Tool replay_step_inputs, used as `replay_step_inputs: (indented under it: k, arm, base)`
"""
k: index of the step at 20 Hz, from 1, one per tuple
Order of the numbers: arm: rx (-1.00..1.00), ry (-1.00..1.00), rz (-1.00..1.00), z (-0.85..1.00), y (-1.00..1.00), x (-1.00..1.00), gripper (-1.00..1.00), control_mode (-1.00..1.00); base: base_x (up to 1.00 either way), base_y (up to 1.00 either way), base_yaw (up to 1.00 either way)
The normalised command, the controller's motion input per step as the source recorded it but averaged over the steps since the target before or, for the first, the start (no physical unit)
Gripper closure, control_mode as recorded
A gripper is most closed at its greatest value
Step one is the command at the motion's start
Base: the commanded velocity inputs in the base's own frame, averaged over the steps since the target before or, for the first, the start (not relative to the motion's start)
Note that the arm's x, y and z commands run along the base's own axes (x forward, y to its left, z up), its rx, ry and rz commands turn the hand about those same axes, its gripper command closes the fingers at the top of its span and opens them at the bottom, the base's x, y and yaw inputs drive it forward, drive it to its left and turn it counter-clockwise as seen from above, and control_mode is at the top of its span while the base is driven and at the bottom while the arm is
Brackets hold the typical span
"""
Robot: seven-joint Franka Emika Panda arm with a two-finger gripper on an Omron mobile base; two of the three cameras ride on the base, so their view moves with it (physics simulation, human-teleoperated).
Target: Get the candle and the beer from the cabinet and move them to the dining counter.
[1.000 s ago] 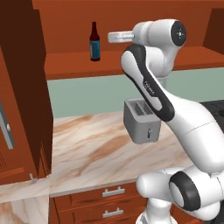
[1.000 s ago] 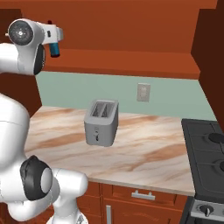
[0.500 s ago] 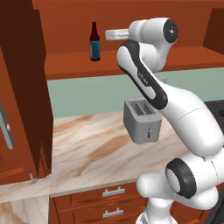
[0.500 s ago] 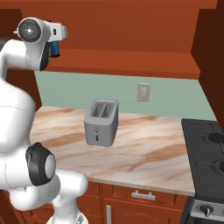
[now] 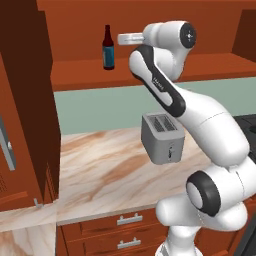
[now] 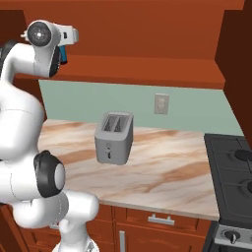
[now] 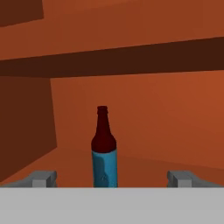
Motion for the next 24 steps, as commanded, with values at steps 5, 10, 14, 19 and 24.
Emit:
replay_step_inputs:
  k: [5,10,14,19,24]
  arm:
    - [0.00,0.00,0.00,0.00,0.14,0.18,-1.00,-1.00]
    - [0.00,0.00,0.00,0.00,0.21,0.26,-1.00,-1.00]
    - [0.00,0.00,0.00,0.00,0.16,0.27,-1.00,-1.00]
    - [0.00,0.00,0.00,0.00,0.14,0.26,-1.00,-1.00]
    - [0.00,0.00,0.00,0.00,0.15,0.23,-1.00,-1.00]
  base:
    - [0.00,0.00,0.00]
    - [0.00,0.00,0.00]
    - [0.00,0.00,0.00]
    - [0.00,0.00,0.00]
    - [0.00,0.00,0.00]
